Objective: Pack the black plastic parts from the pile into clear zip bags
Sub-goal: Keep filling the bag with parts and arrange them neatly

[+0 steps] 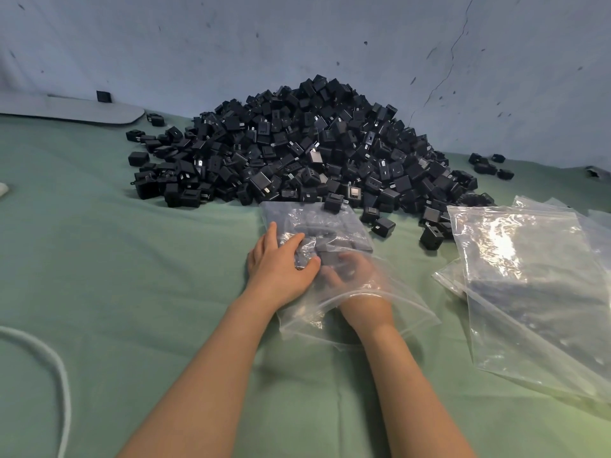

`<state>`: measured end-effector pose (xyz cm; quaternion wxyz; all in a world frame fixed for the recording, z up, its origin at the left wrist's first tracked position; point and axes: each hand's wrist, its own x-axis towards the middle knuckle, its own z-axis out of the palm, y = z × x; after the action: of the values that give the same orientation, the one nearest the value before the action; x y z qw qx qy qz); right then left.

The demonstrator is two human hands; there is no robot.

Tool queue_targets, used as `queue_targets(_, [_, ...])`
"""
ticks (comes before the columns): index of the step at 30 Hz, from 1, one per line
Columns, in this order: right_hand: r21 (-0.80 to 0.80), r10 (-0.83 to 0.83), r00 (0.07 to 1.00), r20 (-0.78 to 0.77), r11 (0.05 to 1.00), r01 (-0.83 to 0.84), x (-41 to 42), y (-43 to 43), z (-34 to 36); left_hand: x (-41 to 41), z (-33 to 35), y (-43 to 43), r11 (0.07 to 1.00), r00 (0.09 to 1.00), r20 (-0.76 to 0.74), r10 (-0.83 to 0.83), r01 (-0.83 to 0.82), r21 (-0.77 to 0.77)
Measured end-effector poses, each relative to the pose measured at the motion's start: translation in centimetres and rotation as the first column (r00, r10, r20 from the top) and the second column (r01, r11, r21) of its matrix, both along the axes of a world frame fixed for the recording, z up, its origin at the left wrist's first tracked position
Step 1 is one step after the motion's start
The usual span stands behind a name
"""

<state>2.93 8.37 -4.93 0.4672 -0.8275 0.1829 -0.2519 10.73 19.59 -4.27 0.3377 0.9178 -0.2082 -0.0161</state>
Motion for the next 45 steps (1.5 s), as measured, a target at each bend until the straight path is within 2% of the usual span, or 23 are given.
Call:
queue_targets(8, [-0.007, 0.015, 0.996, -0.083, 1.0, -0.015, 0.3, -0.6, -0.2, 0.1, -0.1, 0.0, 1.0, 1.0, -0.004, -0.012, 0.012, -0.001])
queue_targets(19, [-0.026, -0.001, 0.999, -0.042, 1.0, 0.0, 0.6, -0.8, -0.7, 0.1, -0.2, 0.0, 1.0, 1.0, -0.002, -0.007, 0.007, -0.003])
queue_targets(27, [-0.067, 0.012, 0.988, -0.157, 0.998, -0.023, 0.7, -1.2, -0.9, 0.1, -0.1, 0.1, 1.0, 1.0, -0.011, -0.012, 0.011, -0.013])
queue_targets(37, [0.009, 0.033, 0.995, -0.092, 0.999, -0.032, 0.2, -0.8, -0.4, 0.2, -0.1, 0.3, 0.999, 0.999, -0.032, -0.037, 0.037, 0.0])
queue_targets(45, [0.006, 0.018, 0.995, -0.093, 1.0, -0.018, 0.1, -0.4, -0.3, 0.2, 0.0, 0.2, 0.999, 0.998, -0.049, -0.039, 0.039, 0.008])
